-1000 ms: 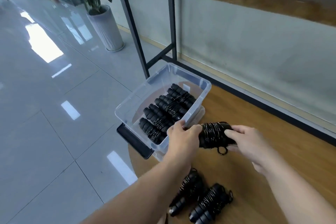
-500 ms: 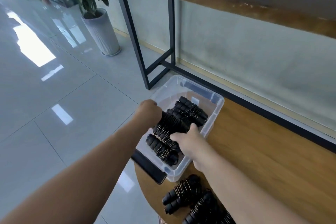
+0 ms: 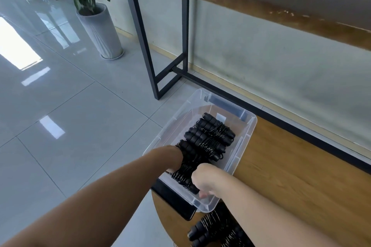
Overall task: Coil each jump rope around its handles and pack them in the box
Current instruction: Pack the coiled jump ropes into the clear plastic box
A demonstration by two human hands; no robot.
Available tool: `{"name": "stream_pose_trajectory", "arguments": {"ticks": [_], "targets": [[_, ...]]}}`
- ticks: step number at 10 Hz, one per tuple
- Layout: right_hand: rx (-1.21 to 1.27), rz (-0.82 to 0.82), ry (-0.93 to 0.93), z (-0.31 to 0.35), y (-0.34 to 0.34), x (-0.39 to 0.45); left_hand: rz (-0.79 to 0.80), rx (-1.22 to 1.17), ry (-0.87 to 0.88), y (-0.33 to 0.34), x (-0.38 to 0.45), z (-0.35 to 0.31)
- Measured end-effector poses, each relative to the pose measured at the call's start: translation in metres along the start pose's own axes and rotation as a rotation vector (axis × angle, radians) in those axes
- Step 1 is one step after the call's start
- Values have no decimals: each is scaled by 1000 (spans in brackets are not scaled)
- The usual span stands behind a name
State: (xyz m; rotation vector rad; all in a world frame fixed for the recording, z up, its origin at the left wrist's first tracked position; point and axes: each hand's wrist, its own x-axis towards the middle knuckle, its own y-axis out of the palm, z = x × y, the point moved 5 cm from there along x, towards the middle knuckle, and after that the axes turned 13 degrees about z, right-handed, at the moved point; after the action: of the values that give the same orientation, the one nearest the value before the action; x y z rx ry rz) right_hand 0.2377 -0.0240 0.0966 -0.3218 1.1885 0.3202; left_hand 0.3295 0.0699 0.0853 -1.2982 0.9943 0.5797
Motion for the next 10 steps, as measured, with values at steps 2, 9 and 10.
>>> {"name": "stream_pose_trajectory", "arguments": {"ticks": [2, 9, 10], "targets": [[-255, 85, 90, 9, 0, 13, 81, 256, 121, 0, 17, 0], [-835, 22, 269, 14, -11, 50, 52, 272, 164, -11, 29, -5], [-828, 44, 251, 15, -12, 49, 31, 354, 159, -14, 29, -5]]}}
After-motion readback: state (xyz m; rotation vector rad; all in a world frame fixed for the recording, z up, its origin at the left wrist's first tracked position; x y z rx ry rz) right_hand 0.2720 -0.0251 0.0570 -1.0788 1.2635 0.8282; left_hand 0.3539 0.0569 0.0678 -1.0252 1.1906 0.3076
